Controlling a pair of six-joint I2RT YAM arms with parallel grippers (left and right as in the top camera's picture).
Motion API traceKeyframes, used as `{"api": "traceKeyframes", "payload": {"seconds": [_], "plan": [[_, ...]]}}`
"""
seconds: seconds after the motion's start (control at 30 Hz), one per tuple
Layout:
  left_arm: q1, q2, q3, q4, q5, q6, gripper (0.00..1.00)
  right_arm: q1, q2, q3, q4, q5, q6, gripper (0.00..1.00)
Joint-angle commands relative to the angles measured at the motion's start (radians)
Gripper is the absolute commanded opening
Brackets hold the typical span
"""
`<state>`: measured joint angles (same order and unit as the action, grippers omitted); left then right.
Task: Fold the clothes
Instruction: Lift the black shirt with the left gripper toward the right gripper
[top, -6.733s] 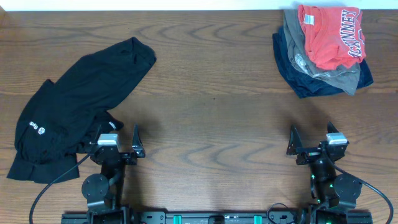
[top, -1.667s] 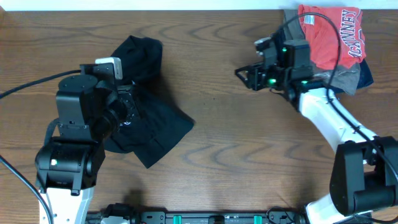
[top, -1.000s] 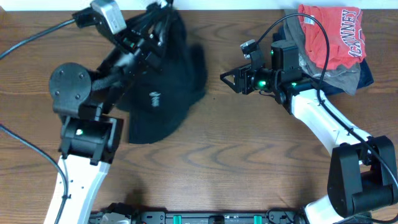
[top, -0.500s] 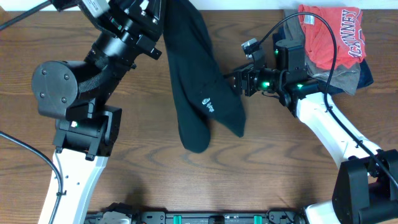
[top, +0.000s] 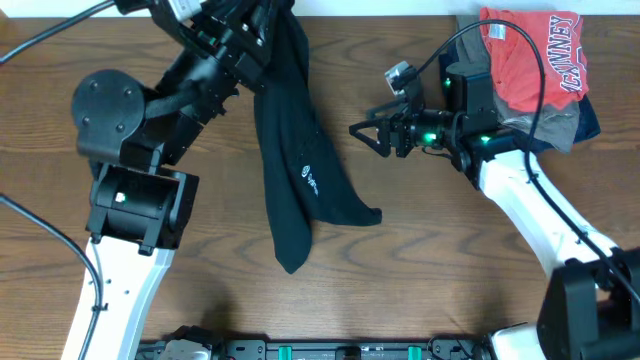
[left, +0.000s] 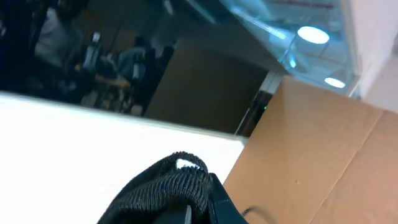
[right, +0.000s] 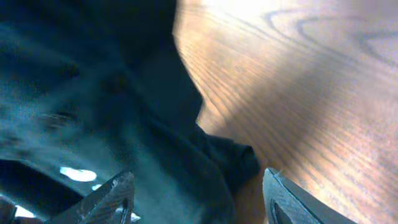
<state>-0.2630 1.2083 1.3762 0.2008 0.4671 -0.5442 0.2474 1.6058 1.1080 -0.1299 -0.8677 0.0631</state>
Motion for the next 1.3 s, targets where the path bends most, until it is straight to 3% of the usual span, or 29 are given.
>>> {"api": "traceKeyframes", "payload": {"seconds": [0.0,0.17,0.5,0.97,1.17,1.27], "plan": [[-0.002,0.04,0.027,-0.05,-0.001,0.021,0.06,0.006,-0.1,0.018,0.007,-0.026,-0.043,0.68],[-0.025,0.113,0.027,-0.098,0.076,0.047,0.06,0.009,-0.142,0.018,0.01,-0.015,-0.074,0.7],[-0.107,0.225,0.027,-0.305,0.08,0.103,0.06,0.01,-0.142,0.018,0.075,-0.016,-0.135,0.7],[-0.191,0.228,0.027,-0.384,0.081,0.103,0.06,0.057,-0.136,0.018,0.197,0.117,-0.15,0.59],[-0.193,0.228,0.027,-0.406,0.091,0.103,0.06,0.061,-0.123,0.018,0.219,0.183,-0.146,0.38],[-0.193,0.228,0.027,-0.407,0.092,0.103,0.06,0.061,-0.116,0.018,0.228,0.19,-0.146,0.15]]}}
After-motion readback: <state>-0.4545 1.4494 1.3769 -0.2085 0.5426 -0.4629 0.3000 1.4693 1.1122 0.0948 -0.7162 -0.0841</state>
